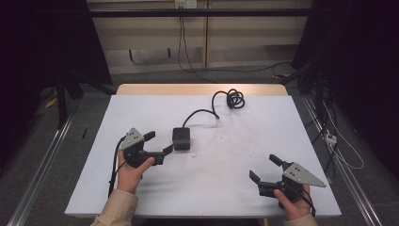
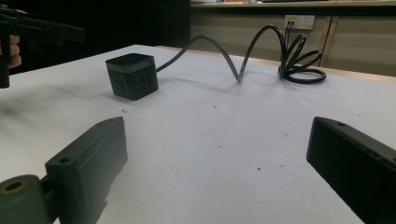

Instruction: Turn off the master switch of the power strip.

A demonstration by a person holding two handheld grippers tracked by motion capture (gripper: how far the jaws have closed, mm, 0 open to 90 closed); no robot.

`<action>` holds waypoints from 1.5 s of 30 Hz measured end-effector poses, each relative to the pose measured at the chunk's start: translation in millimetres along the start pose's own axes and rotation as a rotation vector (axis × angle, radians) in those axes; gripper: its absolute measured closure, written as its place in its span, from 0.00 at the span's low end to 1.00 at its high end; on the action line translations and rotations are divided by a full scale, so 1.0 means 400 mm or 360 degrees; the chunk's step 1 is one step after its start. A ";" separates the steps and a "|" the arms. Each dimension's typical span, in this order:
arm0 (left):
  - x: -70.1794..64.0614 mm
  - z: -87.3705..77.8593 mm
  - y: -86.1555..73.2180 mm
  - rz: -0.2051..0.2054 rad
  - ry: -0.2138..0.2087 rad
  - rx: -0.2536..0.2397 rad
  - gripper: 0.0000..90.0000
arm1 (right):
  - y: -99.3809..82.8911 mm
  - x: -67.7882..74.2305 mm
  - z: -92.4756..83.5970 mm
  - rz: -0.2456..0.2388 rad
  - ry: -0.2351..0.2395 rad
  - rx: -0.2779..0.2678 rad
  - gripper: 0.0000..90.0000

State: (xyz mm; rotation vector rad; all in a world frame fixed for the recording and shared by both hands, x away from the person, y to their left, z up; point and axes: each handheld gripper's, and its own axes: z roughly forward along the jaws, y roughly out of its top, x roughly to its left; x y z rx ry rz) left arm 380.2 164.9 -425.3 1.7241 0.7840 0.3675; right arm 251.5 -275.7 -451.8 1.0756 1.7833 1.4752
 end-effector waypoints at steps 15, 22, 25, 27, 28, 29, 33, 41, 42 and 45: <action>0.000 0.030 0.008 0.0011 -0.0007 0.0014 0.12 | 0.000 -0.003 -0.002 0.0003 -0.0005 -0.0004 0.05; -0.003 0.041 0.013 0.0011 -0.0023 0.0010 0.12 | 0.000 -0.004 -0.002 0.0003 -0.0004 -0.0005 0.05; -0.003 0.045 0.015 0.0012 -0.0022 0.0012 0.12 | 0.000 -0.003 -0.002 0.0003 -0.0003 -0.0004 0.05; -0.002 0.047 0.016 0.0013 -0.0023 0.0014 0.12 | 0.000 -0.004 -0.002 0.0001 -0.0001 -0.0003 0.05; -0.002 0.048 0.017 0.0008 -0.0024 0.0017 0.13 | 0.000 -0.004 -0.002 0.0004 -0.0002 -0.0004 0.05; -0.001 0.048 0.017 0.0003 -0.0022 0.0016 0.13 | 0.000 -0.004 -0.002 0.0003 -0.0003 -0.0004 0.05; 0.000 0.051 0.020 0.0002 -0.0022 0.0010 0.13 | 0.000 -0.005 -0.003 0.0001 -0.0002 -0.0002 0.05; -0.002 0.059 0.024 0.0002 -0.0026 0.0021 0.17 | 0.000 -0.004 -0.003 0.0003 -0.0001 -0.0002 0.05; -0.002 0.060 0.025 0.0014 -0.0031 0.0029 0.17 | 0.000 -0.005 -0.003 0.0000 -0.0001 -0.0002 0.05; -0.003 0.063 0.026 0.0018 -0.0037 0.0038 0.19 | -0.001 -0.005 -0.003 0.0002 -0.0001 -0.0001 0.05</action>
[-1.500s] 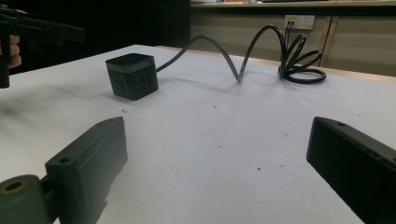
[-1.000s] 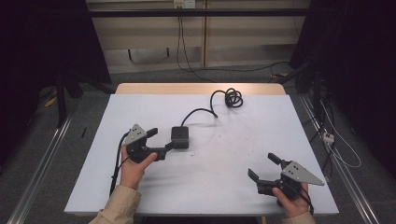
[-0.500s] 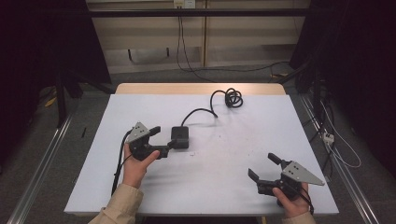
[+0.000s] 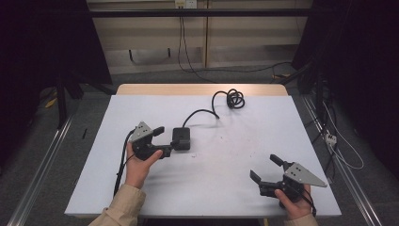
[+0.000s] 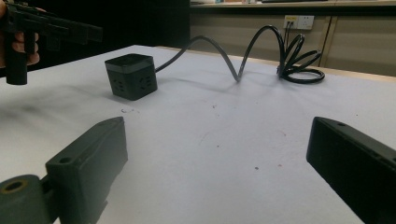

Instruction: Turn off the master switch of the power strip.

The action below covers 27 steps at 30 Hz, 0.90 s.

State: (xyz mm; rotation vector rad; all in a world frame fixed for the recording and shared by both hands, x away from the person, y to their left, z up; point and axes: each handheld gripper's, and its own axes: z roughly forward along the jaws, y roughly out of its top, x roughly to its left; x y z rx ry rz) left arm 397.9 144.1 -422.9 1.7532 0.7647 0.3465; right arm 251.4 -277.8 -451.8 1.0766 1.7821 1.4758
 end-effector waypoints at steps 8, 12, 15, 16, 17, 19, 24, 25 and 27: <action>0.000 0.006 0.007 -0.0005 -0.0008 0.0004 0.25 | 0.000 0.000 0.000 0.0000 0.0000 0.0000 0.05; -0.002 0.011 0.011 0.0007 -0.0015 0.0003 0.28 | 0.000 0.000 0.000 0.0000 0.0001 -0.0003 0.05; -0.002 0.014 0.013 0.0010 -0.0018 0.0004 0.31 | 0.000 0.000 0.000 -0.0001 0.0001 -0.0001 0.05; -0.001 0.015 0.014 0.0015 -0.0021 0.0006 0.32 | 0.000 0.000 0.000 -0.0002 0.0001 0.0000 0.05; -0.002 0.016 0.014 0.0009 -0.0021 0.0007 0.33 | 0.000 0.000 0.000 -0.0002 0.0001 0.0000 0.05; -0.002 0.019 0.015 0.0019 -0.0027 0.0013 0.35 | 0.000 0.000 0.000 -0.0004 0.0002 -0.0001 0.05; -0.002 0.025 0.019 0.0025 -0.0030 0.0023 0.38 | 0.000 0.000 0.000 -0.0006 0.0005 0.0000 0.05; -0.002 0.026 0.019 0.0025 -0.0033 0.0023 0.39 | 0.000 0.000 0.000 -0.0009 0.0005 0.0000 0.05; -0.001 0.028 0.020 0.0027 -0.0031 0.0026 0.40 | 0.000 0.000 0.000 -0.0008 0.0005 0.0001 0.05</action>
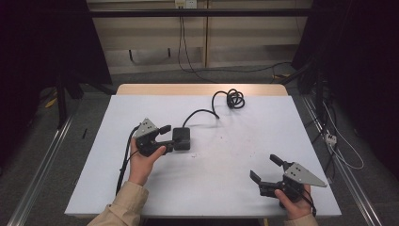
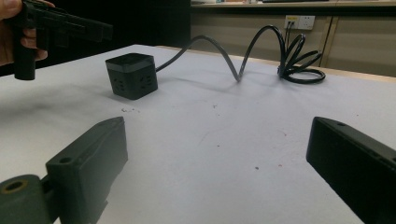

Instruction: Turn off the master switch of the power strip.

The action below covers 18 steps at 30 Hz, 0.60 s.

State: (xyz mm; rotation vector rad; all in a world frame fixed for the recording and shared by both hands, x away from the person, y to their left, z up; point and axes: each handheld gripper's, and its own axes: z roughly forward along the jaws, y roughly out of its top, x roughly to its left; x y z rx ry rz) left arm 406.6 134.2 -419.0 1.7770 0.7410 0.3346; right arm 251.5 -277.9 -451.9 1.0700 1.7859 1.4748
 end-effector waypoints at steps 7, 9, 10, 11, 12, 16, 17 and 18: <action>0.001 0.006 0.000 -0.0007 -0.0005 0.0018 0.48 | 0.000 0.000 0.000 0.0000 -0.0002 -0.0001 0.05; 0.002 0.007 0.001 -0.0012 -0.0002 0.0022 0.50 | 0.000 0.000 0.000 -0.0001 -0.0002 -0.0001 0.05; 0.002 0.008 0.001 -0.0013 -0.0004 0.0024 0.51 | 0.000 0.000 0.000 -0.0002 -0.0002 -0.0001 0.05; 0.002 0.008 0.001 -0.0018 -0.0006 0.0023 0.52 | 0.000 0.000 0.000 -0.0001 -0.0002 -0.0001 0.05; 0.002 0.009 0.002 -0.0019 -0.0009 0.0023 0.53 | 0.000 0.000 0.000 -0.0001 -0.0002 -0.0001 0.05; 0.001 0.012 0.005 -0.0025 -0.0014 0.0038 0.58 | 0.000 0.000 -0.001 0.0001 -0.0004 -0.0002 0.05; 0.001 0.012 0.007 -0.0018 -0.0014 0.0039 0.58 | 0.000 0.000 -0.001 0.0001 -0.0004 -0.0003 0.05; -0.001 0.014 0.008 -0.0020 -0.0012 0.0048 0.59 | 0.000 0.000 -0.001 0.0003 -0.0004 -0.0003 0.05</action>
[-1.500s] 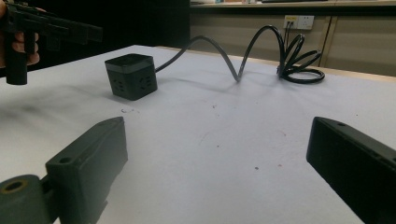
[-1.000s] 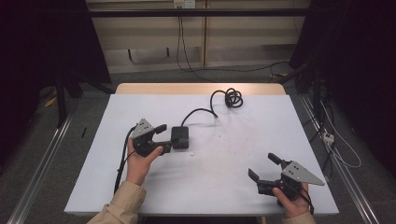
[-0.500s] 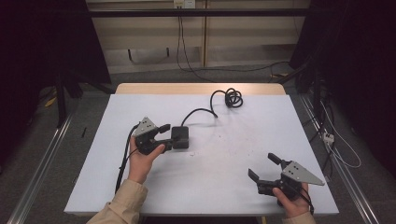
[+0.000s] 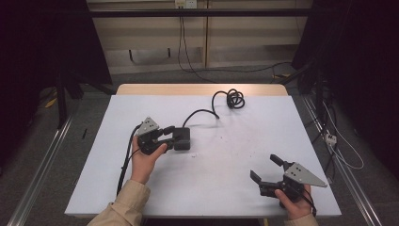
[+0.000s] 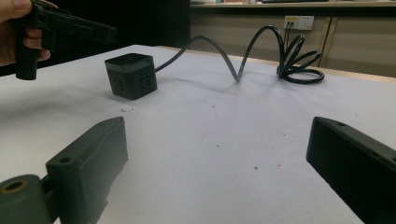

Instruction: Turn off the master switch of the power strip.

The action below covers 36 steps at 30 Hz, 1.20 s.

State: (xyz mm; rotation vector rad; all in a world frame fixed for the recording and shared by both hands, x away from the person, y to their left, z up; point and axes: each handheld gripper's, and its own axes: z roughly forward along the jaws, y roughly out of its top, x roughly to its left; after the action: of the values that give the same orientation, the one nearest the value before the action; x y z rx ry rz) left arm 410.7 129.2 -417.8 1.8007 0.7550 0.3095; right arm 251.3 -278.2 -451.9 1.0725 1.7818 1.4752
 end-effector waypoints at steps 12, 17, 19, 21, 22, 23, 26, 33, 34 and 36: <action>0.002 0.011 0.006 0.0006 -0.0006 0.0030 0.68 | 0.000 0.000 -0.001 0.0000 0.0001 0.0001 0.05; 0.007 0.014 0.008 -0.0005 -0.0004 0.0042 0.72 | 0.000 -0.001 0.000 -0.0001 0.0002 0.0000 0.05; 0.008 0.015 0.008 -0.0013 0.0003 0.0045 0.72 | -0.001 -0.001 -0.001 0.0000 0.0001 0.0001 0.05; 0.009 0.016 0.008 -0.0014 0.0003 0.0054 0.74 | -0.001 -0.001 -0.001 0.0003 0.0001 0.0001 0.05; 0.009 0.016 0.008 -0.0015 0.0000 0.0055 0.74 | -0.001 -0.002 -0.001 0.0003 0.0001 0.0001 0.05; 0.009 0.017 0.008 -0.0015 -0.0001 0.0054 0.75 | -0.001 -0.001 -0.001 0.0004 0.0001 0.0001 0.05; 0.010 0.019 0.009 -0.0002 -0.0004 0.0071 0.78 | -0.001 -0.002 -0.001 0.0003 0.0001 0.0002 0.05; 0.014 0.020 0.009 -0.0036 -0.0015 0.0072 0.85 | -0.001 -0.002 -0.001 -0.0001 0.0000 0.0002 0.05; 0.014 0.020 0.010 -0.0036 -0.0019 0.0073 0.86 | -0.001 -0.002 -0.001 -0.0004 0.0001 0.0001 0.05; 0.014 0.020 0.010 -0.0036 -0.0020 0.0078 0.87 | -0.001 -0.001 0.000 -0.0002 0.0003 0.0001 0.05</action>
State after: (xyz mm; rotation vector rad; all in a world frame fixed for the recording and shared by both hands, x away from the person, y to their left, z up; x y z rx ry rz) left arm 420.8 125.9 -417.8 1.8374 0.7792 0.2667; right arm 251.3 -278.6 -452.1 1.0705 1.7840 1.4756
